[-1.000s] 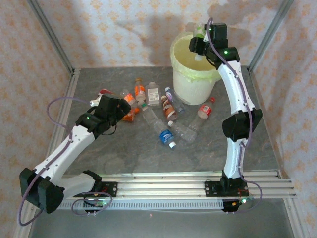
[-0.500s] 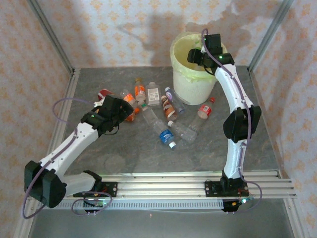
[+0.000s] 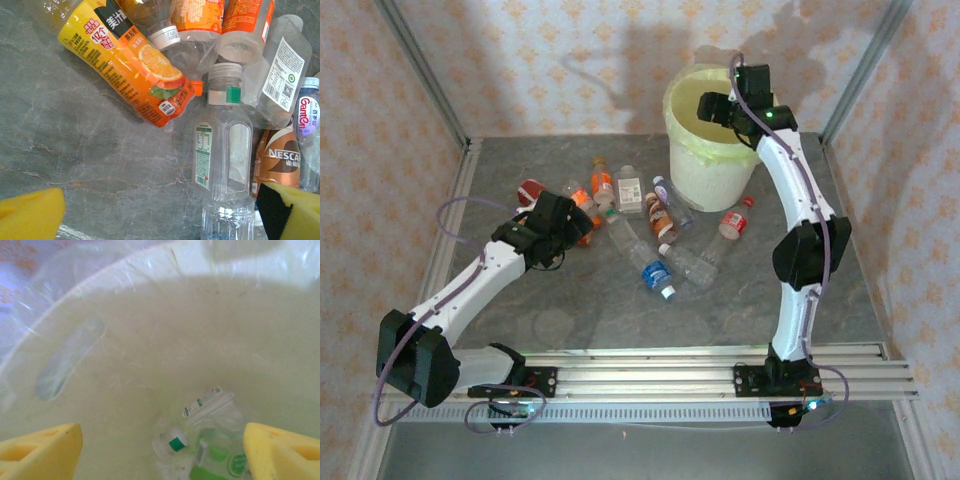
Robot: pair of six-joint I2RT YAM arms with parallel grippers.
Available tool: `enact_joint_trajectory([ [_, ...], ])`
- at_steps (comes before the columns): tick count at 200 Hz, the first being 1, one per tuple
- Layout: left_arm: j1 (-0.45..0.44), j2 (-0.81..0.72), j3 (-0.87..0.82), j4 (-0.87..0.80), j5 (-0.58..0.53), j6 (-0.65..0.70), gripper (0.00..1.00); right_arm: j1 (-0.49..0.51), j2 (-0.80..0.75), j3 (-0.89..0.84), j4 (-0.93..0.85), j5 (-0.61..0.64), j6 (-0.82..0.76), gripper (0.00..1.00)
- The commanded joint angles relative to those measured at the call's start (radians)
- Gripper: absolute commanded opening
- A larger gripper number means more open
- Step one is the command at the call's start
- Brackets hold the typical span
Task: Put the plastic bottles in the bin
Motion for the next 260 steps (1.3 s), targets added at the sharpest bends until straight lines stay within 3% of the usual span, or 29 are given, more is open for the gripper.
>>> enact_joint_trajectory([
  [1, 0.006, 0.012, 0.013, 0.017, 0.035, 0.014, 1.0, 0.004, -0.127, 0.006, 0.015, -0.02, -0.05, 0.85],
  [47, 0.003, 0.07, 0.035, 0.051, 0.103, 0.028, 1.0, 0.007, -0.282, -0.106, 0.038, -0.14, -0.064, 0.86],
  [63, 0.001, 0.085, 0.041, 0.057, 0.11, 0.028, 1.0, 0.016, -0.397, -0.271, 0.102, -0.237, -0.109, 0.87],
  [95, -0.004, 0.104, 0.044, 0.078, 0.126, 0.039, 1.0, 0.058, -0.665, -0.644, 0.232, -0.289, -0.222, 0.92],
  [135, -0.005, 0.095, 0.012, 0.148, 0.125, 0.026, 1.0, 0.13, -0.861, -0.951, 0.02, -0.341, -0.41, 0.93],
  [171, -0.006, 0.085, 0.009, 0.173, 0.1, -0.01, 1.0, 0.256, -0.8, -1.084, -0.151, -0.119, -0.545, 0.9],
  [206, -0.006, 0.074, 0.007, 0.16, 0.095, -0.012, 1.0, 0.344, -0.656, -1.095, -0.107, -0.084, -0.66, 0.85],
  [260, -0.006, 0.052, -0.024, 0.134, 0.079, -0.02, 1.0, 0.386, -0.434, -1.039, -0.081, 0.033, -0.78, 0.75],
])
